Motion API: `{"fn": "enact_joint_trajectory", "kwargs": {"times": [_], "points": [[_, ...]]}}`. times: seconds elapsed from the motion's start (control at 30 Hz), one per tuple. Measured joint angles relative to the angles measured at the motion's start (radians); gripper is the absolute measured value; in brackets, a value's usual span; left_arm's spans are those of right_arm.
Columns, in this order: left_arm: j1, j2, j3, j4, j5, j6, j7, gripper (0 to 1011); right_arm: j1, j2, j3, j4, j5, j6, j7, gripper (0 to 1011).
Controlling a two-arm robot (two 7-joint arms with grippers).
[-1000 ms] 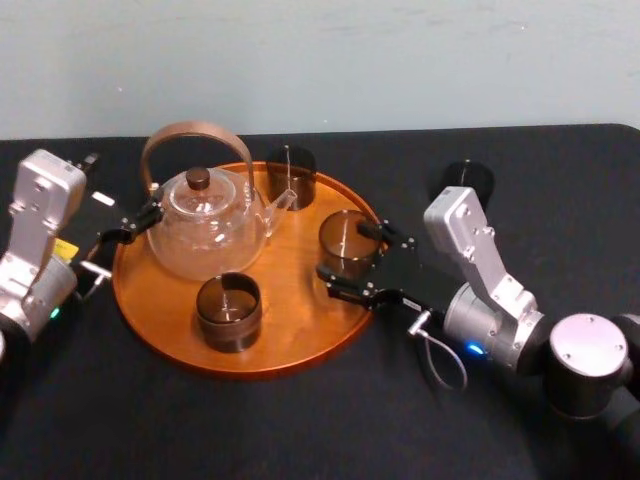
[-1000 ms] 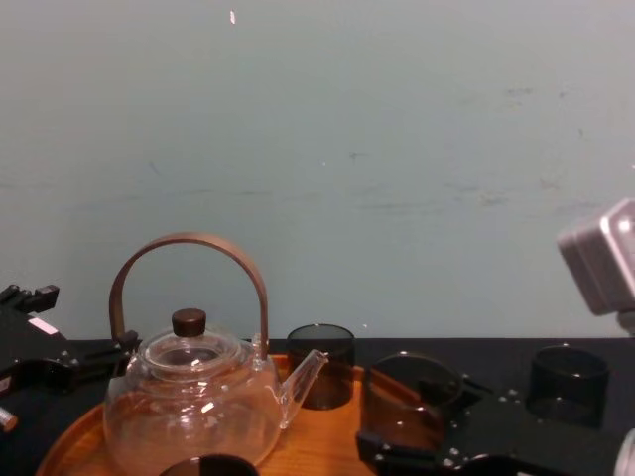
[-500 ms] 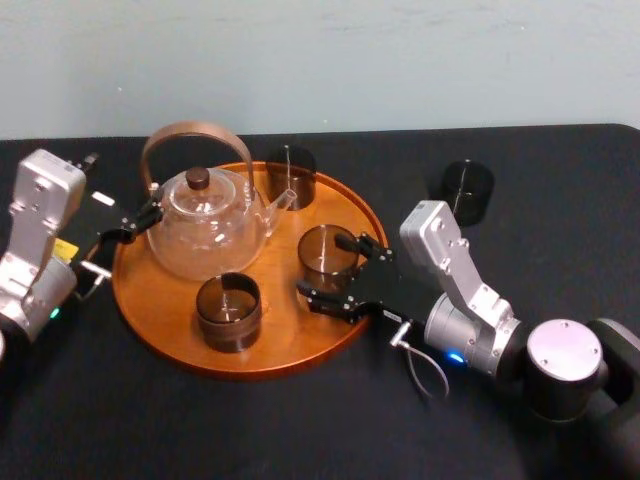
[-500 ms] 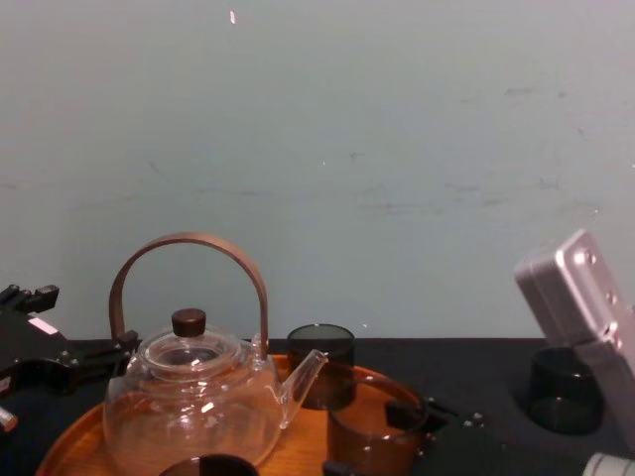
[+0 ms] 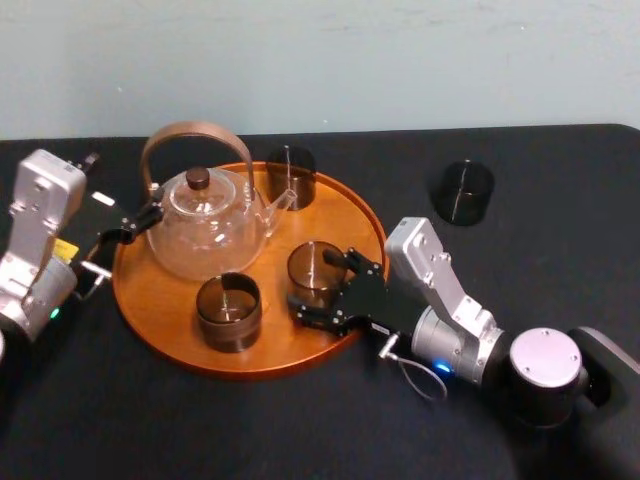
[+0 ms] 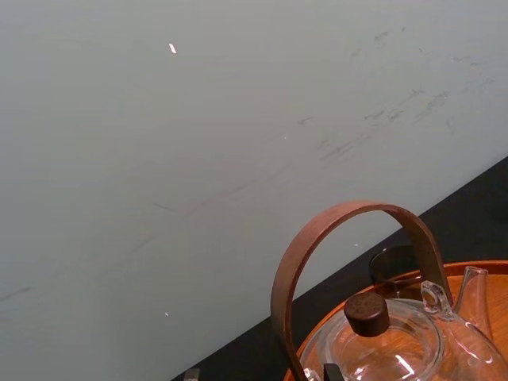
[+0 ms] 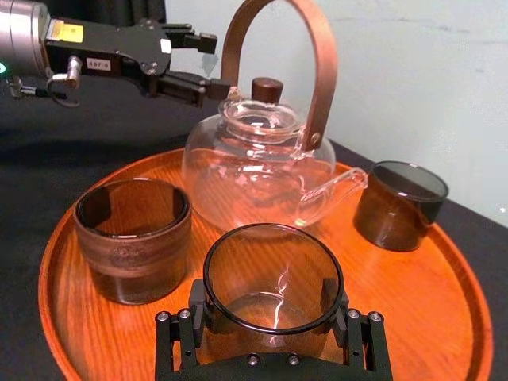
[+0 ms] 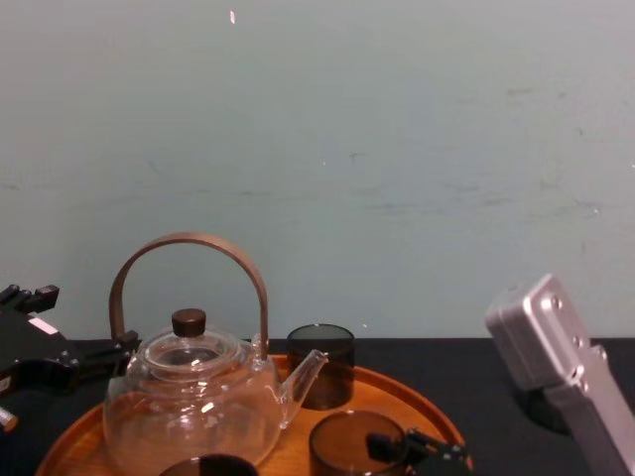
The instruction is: Pick up the glass from the table and place it on the tray.
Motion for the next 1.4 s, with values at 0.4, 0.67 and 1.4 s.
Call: {"fn": "enact_joint_trajectory", "kwargs": {"times": [0.4,0.67,1.4], "points": [[0.0,0.0,0.0,0.0,0.0,0.0,0.0,1009,0.006,-0.011,-0.012,0.026,0.0,-0.011,0.012,912],[0.0,0.0,0.0,0.0,0.0,0.0,0.0,1010,0.006,-0.014,-0.018,0.03,0.0,-0.013,0.017,911],[0.0,0.0,0.0,0.0,0.0,0.0,0.0,1009,0.008,-0.019,-0.021,0.039,0.0,-0.018,0.013,960]]}}
